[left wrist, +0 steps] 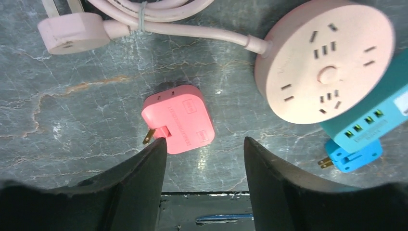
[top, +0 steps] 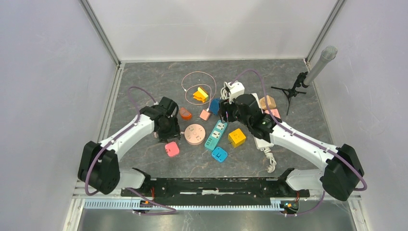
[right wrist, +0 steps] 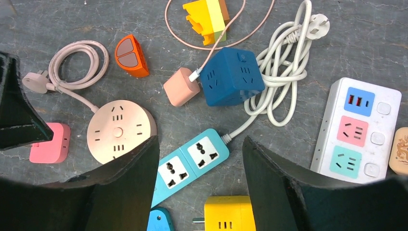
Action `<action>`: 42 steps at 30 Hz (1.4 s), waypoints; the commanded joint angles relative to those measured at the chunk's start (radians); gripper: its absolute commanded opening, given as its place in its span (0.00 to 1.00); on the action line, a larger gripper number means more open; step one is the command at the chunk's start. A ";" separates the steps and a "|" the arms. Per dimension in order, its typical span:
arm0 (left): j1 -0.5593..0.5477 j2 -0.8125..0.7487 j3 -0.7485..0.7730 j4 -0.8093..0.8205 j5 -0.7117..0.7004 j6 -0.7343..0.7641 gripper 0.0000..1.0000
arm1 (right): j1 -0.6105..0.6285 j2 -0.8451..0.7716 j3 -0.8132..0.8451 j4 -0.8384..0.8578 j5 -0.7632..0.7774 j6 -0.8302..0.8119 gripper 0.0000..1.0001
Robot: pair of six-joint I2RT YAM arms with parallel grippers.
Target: Pull the plug off the socket
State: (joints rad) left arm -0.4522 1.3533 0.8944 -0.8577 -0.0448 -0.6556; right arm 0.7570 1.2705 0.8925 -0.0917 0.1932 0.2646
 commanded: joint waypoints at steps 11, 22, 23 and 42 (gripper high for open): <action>-0.004 -0.334 0.252 0.125 -0.062 0.101 1.00 | -0.008 -0.220 0.008 -0.170 0.256 -0.133 0.76; -0.003 -0.568 0.356 0.064 -0.323 0.200 1.00 | -0.008 -0.542 0.185 -0.416 0.483 -0.205 0.86; -0.003 -0.599 0.346 0.071 -0.354 0.205 1.00 | -0.008 -0.574 0.202 -0.429 0.504 -0.208 0.90; -0.003 -0.883 0.314 0.052 -0.530 0.280 1.00 | -0.009 -0.874 0.418 -0.488 0.841 -0.255 0.98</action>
State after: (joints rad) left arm -0.4522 0.4667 1.2102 -0.8116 -0.5381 -0.4191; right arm 0.7502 0.4034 1.3029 -0.5961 0.9718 0.0235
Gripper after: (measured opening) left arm 0.994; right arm 0.979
